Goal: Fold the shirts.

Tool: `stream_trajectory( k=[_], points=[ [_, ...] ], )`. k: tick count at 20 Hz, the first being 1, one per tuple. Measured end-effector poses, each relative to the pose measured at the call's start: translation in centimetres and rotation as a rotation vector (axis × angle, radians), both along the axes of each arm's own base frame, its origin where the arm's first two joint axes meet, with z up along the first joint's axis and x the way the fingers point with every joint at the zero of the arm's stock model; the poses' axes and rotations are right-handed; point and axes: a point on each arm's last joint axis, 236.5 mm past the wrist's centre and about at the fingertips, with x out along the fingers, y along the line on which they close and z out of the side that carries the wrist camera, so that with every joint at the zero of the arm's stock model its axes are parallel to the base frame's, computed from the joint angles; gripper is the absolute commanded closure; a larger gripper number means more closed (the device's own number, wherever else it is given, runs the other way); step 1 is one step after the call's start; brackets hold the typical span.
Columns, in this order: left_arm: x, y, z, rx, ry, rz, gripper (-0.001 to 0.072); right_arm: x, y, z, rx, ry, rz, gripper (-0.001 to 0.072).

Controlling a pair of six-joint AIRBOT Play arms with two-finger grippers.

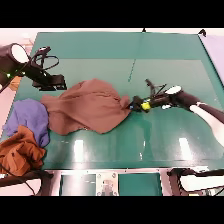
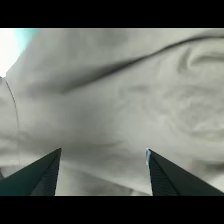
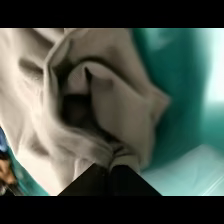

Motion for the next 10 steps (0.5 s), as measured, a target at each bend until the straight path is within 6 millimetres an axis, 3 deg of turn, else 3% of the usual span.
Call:
stream_trajectory(
  k=[3, 5, 6, 8, 10],
  points=[
    [0.8, 0.0, 0.1, -0.001, -0.031, 0.004, 0.0093, 2.5, -9.6, 1.7, -0.069, -0.039, -0.162, 0.0693],
    [1.4, -0.2, -0.2, -0.015, -0.046, 0.010, 0.0093, 3.1, -16.8, 2.6, -0.111, -0.051, -0.309, 0.0693],
    [1.6, -0.7, -0.5, -0.036, -0.042, 0.015, 0.0093, 2.7, -19.5, 2.8, -0.119, -0.046, -0.360, 0.0693],
    [1.8, -2.3, -1.8, -0.094, -0.011, 0.012, 0.0093, 2.0, -23.1, 3.2, -0.127, -0.044, -0.424, 0.0693],
    [1.1, -4.6, -3.8, -0.149, 0.046, -0.015, 0.0093, 1.4, -24.7, 3.4, -0.132, -0.046, -0.444, 0.0693]
  ],
)
